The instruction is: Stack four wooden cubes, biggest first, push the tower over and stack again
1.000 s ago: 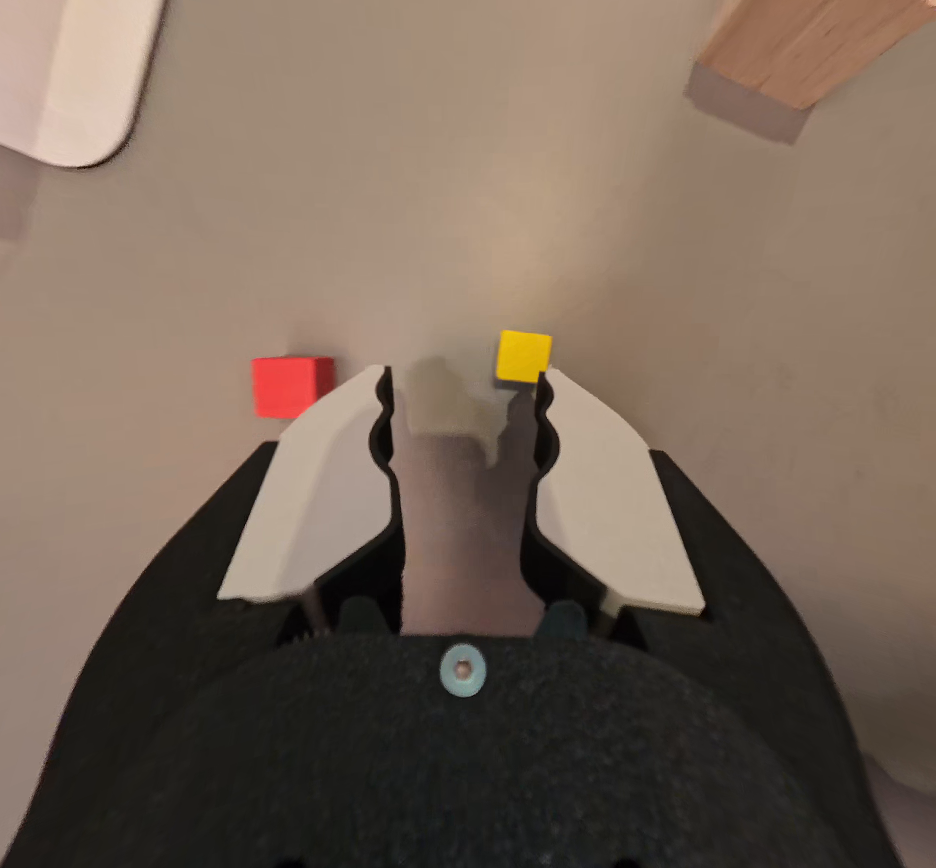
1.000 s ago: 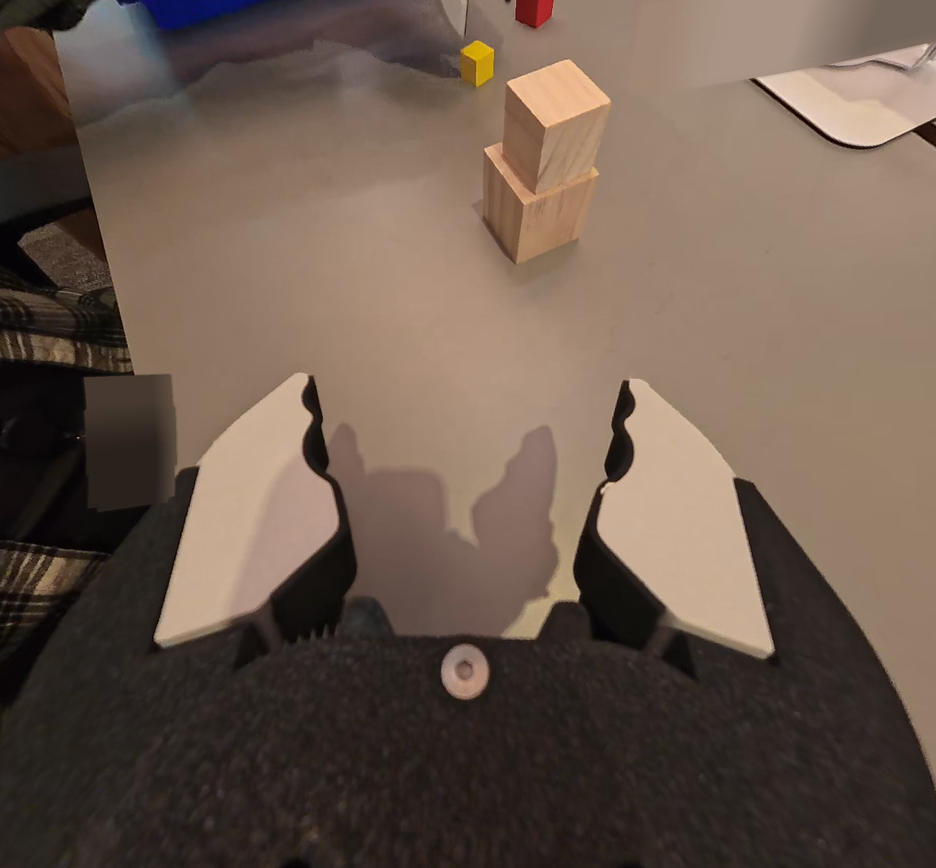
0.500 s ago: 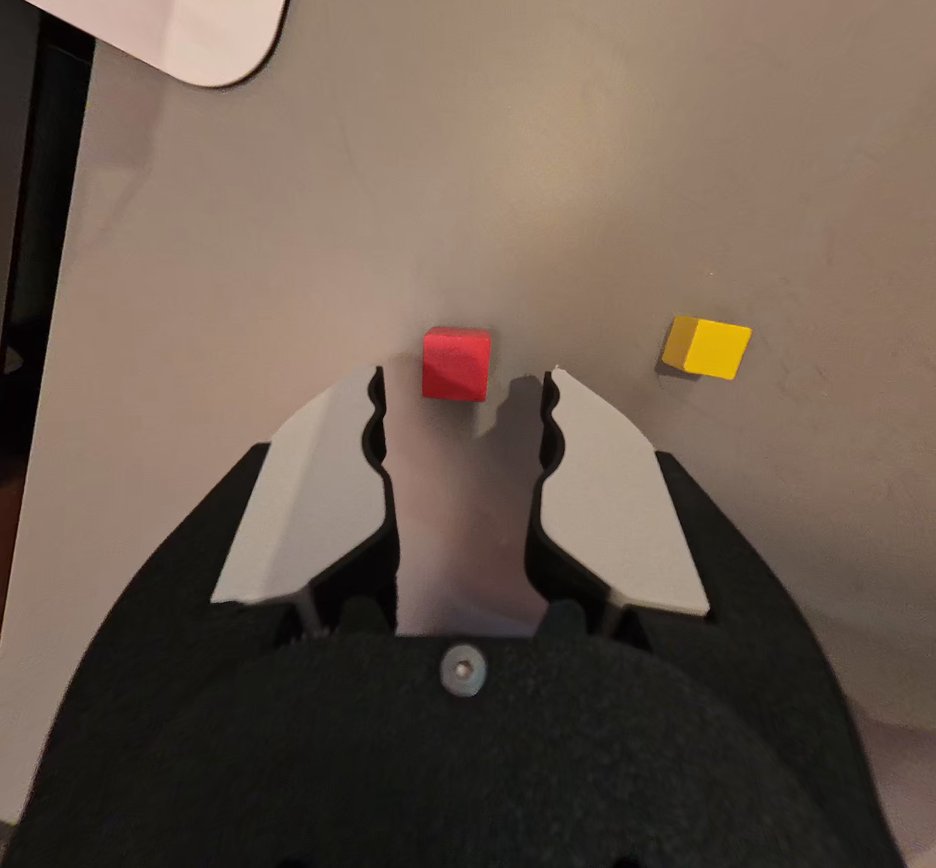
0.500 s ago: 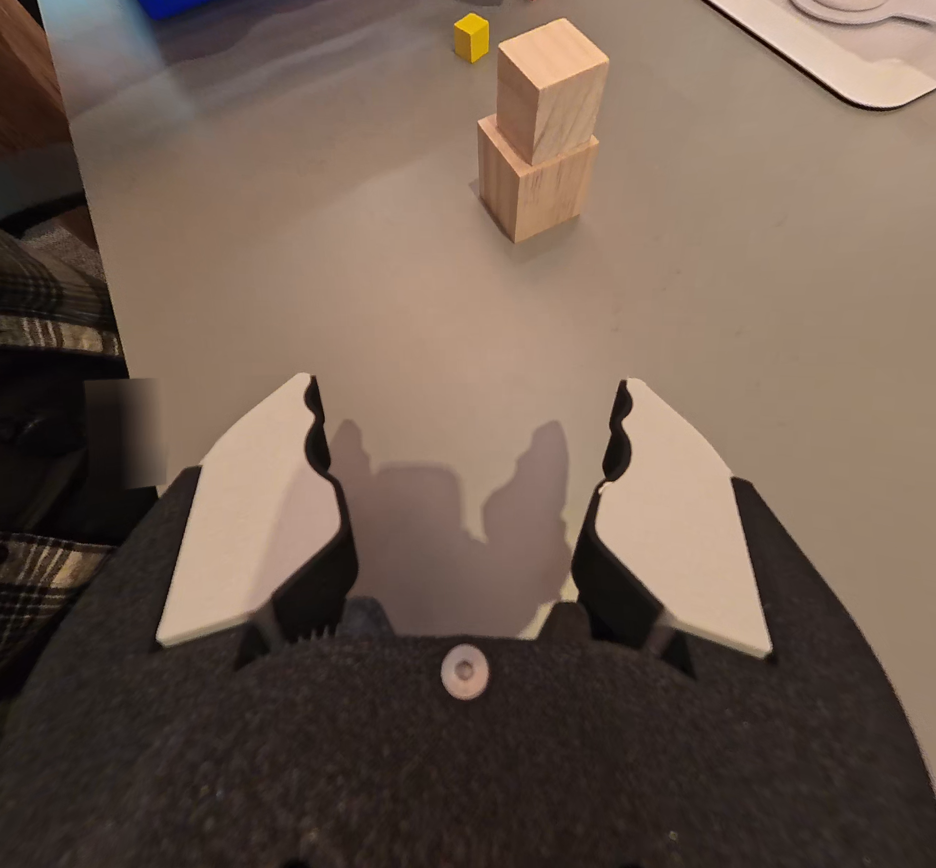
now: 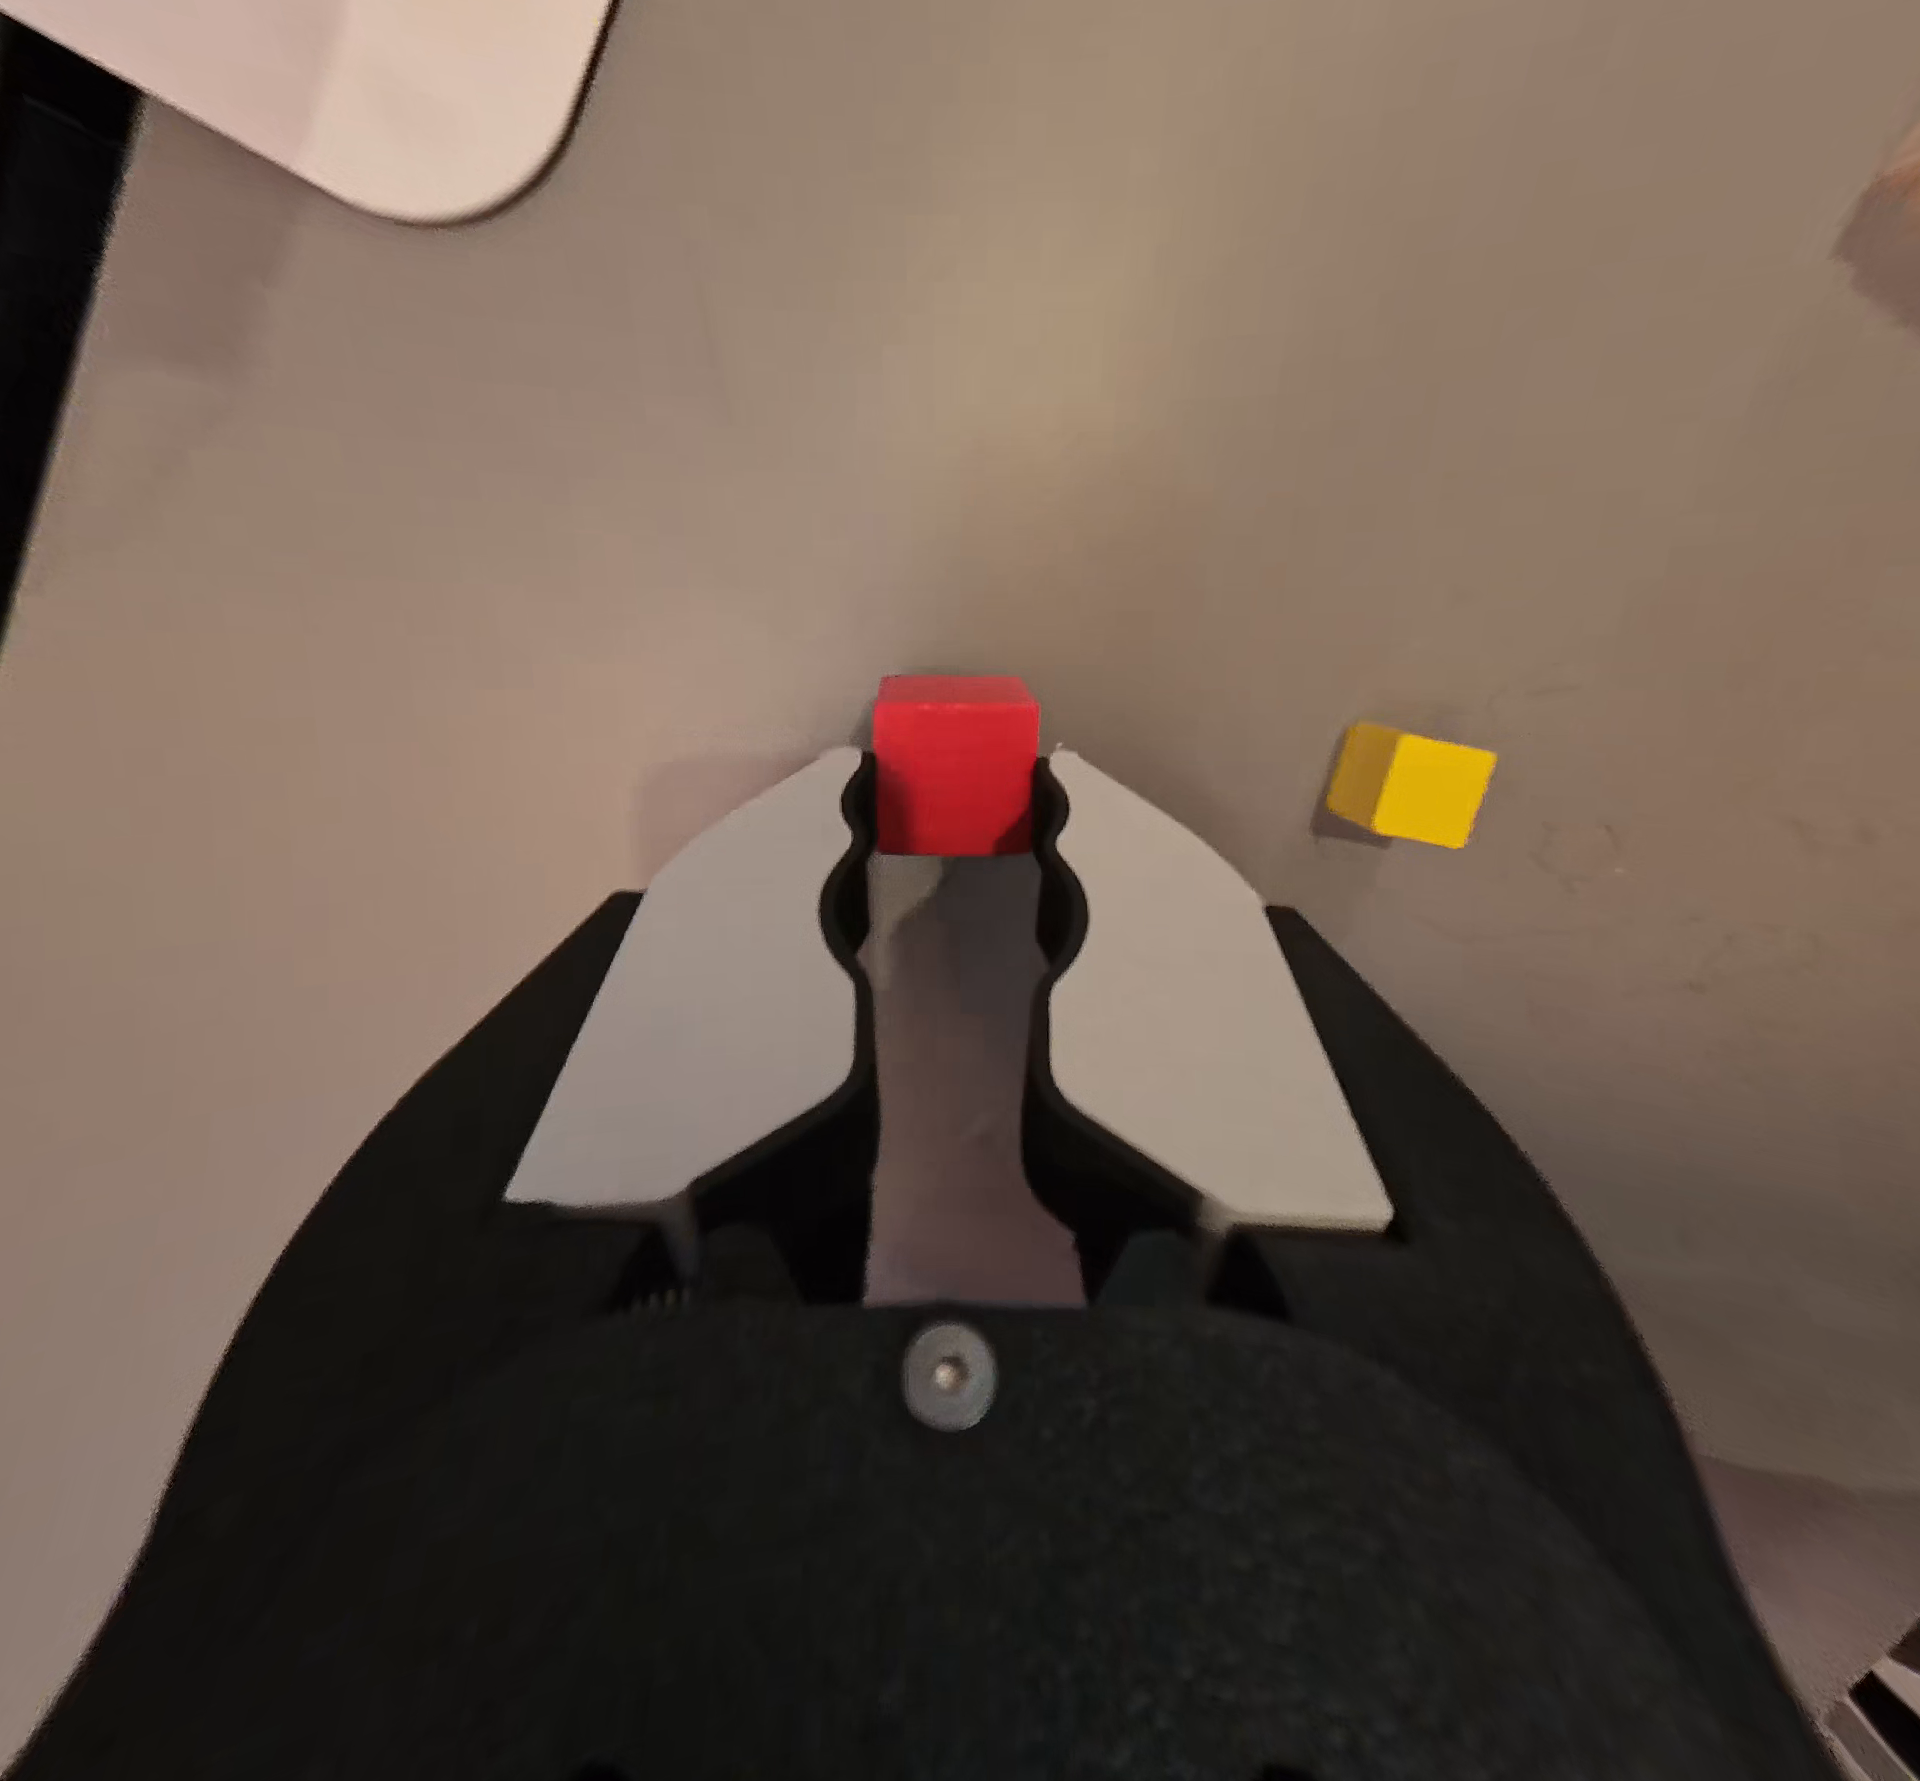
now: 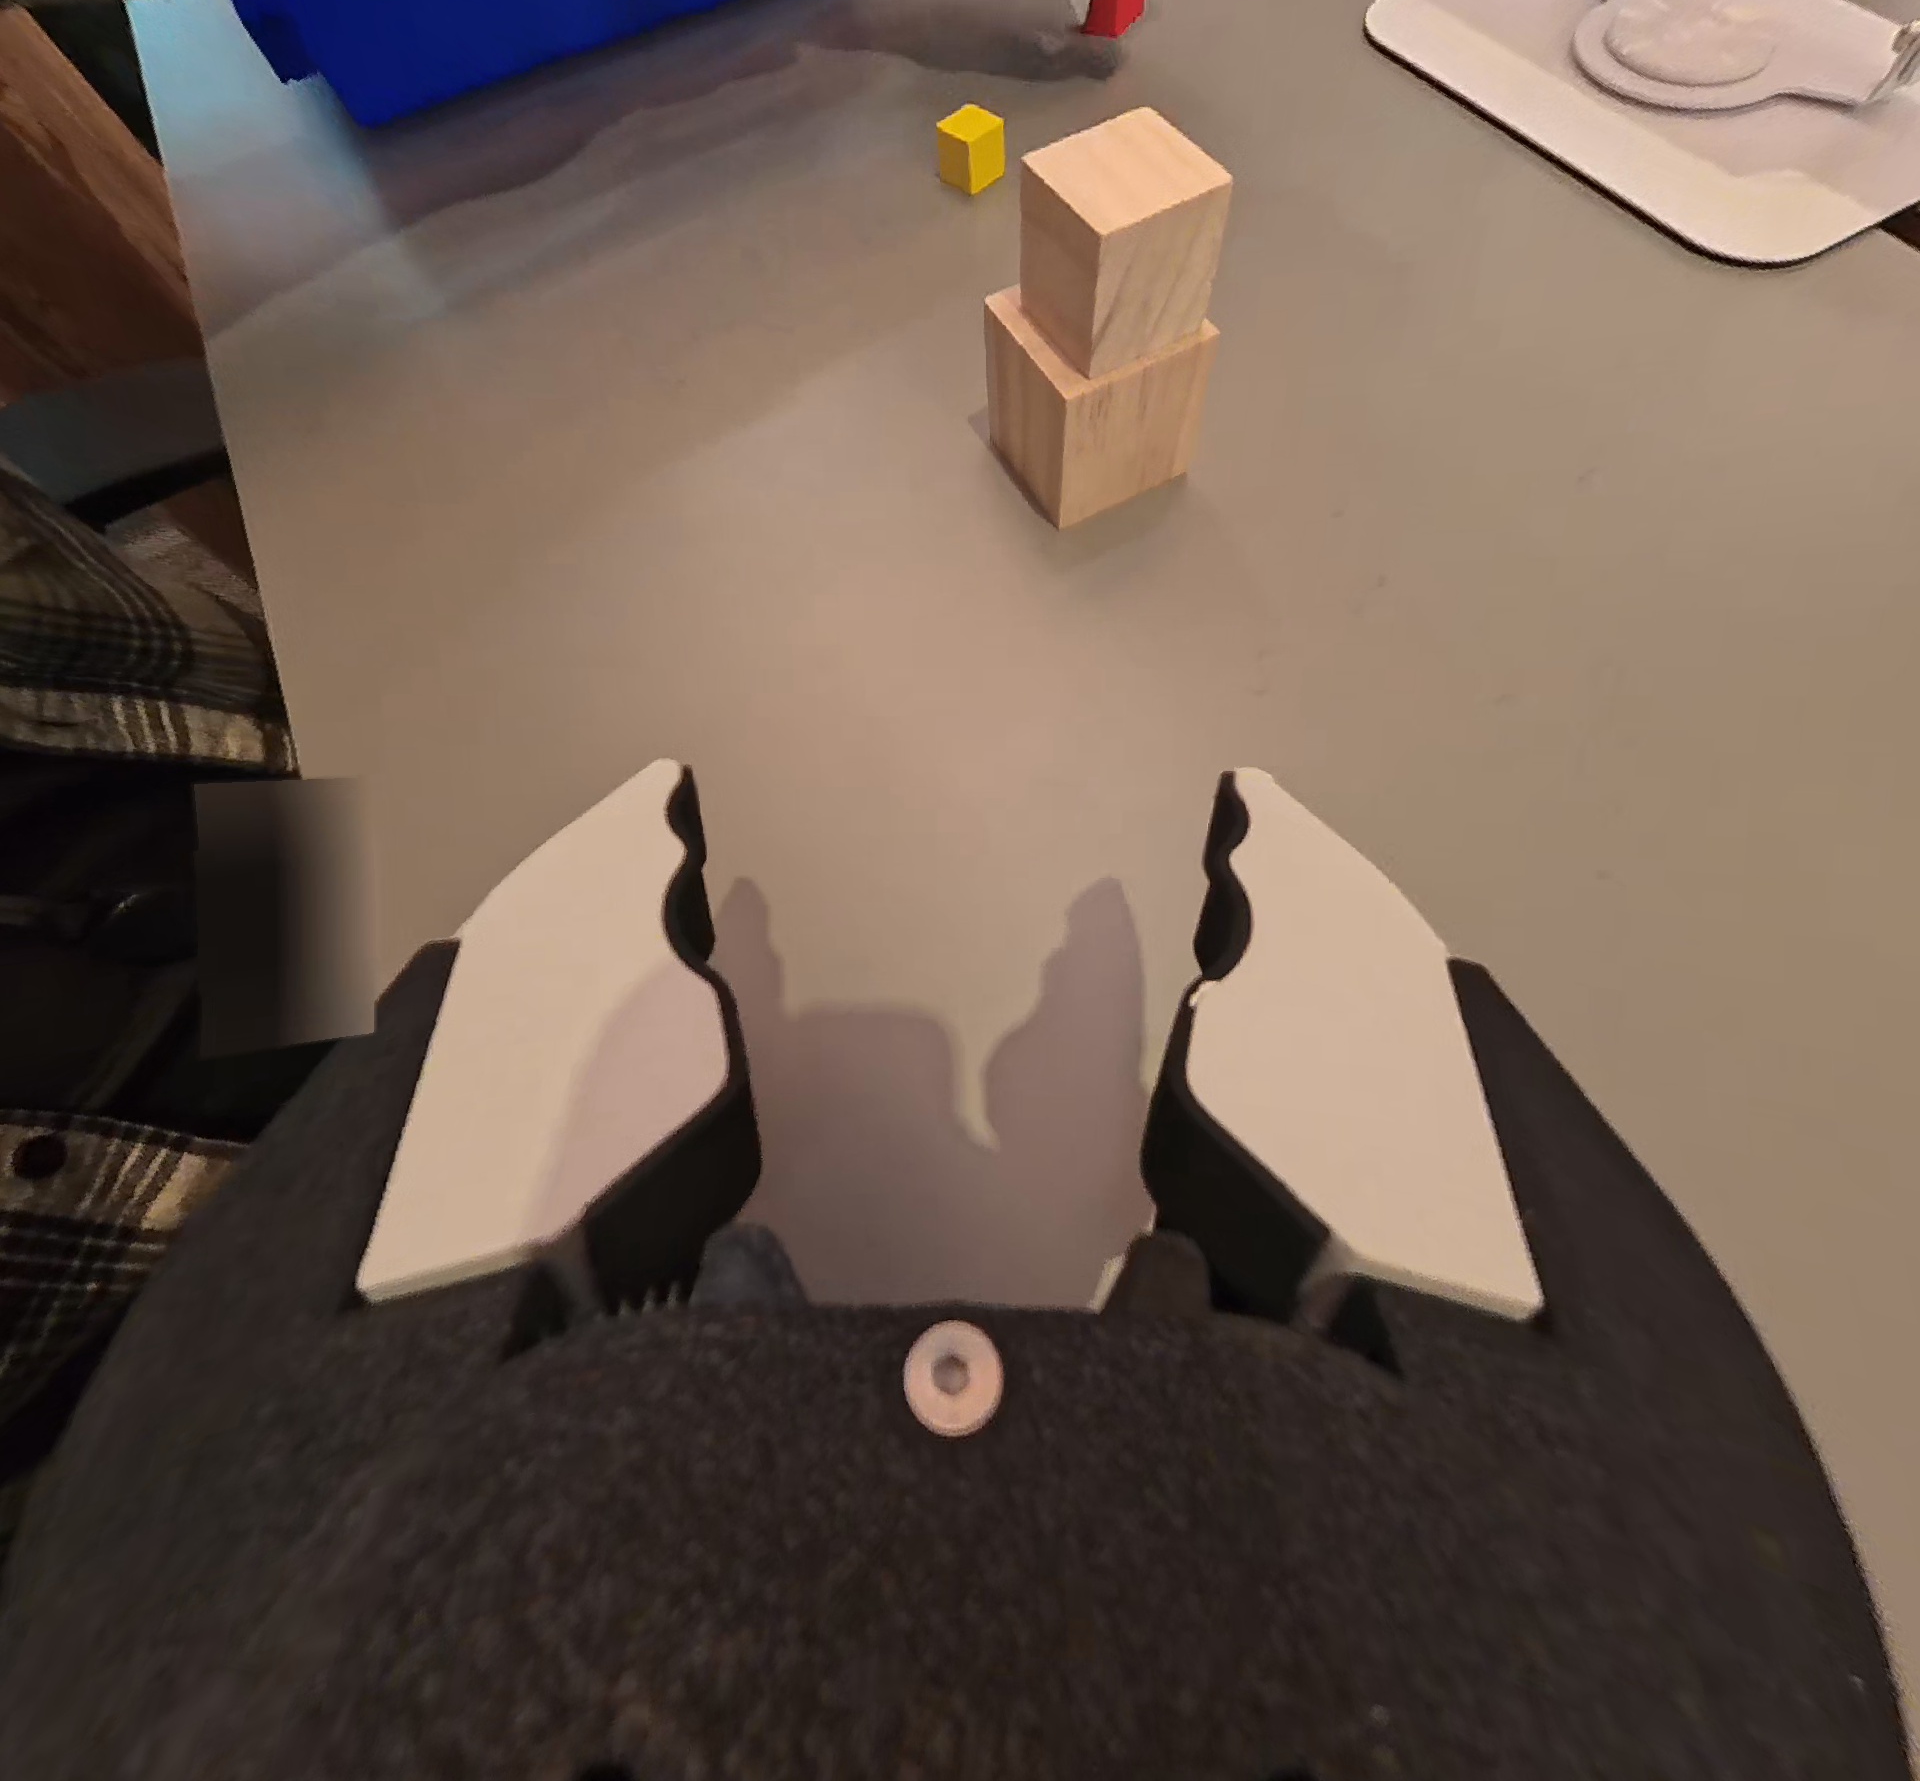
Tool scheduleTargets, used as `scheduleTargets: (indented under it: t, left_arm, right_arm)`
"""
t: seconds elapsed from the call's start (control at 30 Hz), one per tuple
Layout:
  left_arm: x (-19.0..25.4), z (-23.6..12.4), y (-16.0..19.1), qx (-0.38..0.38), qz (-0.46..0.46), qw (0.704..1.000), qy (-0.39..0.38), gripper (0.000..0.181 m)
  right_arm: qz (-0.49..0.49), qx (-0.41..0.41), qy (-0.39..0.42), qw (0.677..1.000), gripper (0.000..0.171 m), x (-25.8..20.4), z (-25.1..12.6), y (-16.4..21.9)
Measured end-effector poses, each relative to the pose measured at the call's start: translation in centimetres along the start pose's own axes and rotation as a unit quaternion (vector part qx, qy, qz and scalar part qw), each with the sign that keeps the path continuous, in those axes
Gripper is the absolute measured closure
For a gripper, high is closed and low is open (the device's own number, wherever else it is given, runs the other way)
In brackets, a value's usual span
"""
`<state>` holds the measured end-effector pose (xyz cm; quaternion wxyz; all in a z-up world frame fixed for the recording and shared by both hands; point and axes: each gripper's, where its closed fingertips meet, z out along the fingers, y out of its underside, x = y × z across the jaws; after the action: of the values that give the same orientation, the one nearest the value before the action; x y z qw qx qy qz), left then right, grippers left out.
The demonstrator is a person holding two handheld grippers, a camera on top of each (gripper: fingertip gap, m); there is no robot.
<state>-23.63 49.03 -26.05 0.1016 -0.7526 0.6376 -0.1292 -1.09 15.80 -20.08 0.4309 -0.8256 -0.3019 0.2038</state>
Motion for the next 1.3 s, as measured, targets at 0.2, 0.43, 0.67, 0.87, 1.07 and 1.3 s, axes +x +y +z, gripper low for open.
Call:
scheduleTargets:
  t: [0.2,0.43,0.67,0.87,1.07,1.3]
  left_arm:
    - [2.9,-3.9,-3.4,0.043,0.030,0.999,-0.003,0.154]
    - [9.8,-7.6,-7.5,0.031,0.091,0.995,0.002,0.153]
    - [18.1,-7.3,-11.0,-0.027,0.179,0.983,0.016,0.153]
    - [21.2,-5.8,-12.8,-0.045,0.207,0.977,0.028,0.153]
    - [21.3,-3.5,-12.6,-0.071,0.197,0.977,0.039,0.153]
    - [21.6,-2.5,-12.7,-0.078,0.205,0.975,0.048,0.153]
  right_arm:
    - [0.018,0.032,0.019,0.999,0.080,0.1,-1.2,-0.9]
    - [0.016,0.019,0.023,0.999,0.080,-0.4,-1.3,-0.1]
    - [0.013,0.003,0.019,1.000,0.080,-0.3,-0.9,0.7]
    - [0.012,0.001,0.018,1.000,0.080,-0.4,-0.9,0.9]
    - [0.009,0.000,0.014,1.000,0.080,-0.6,-0.8,0.9]
    - [0.006,-0.002,0.011,1.000,0.080,-0.7,-0.8,1.0]
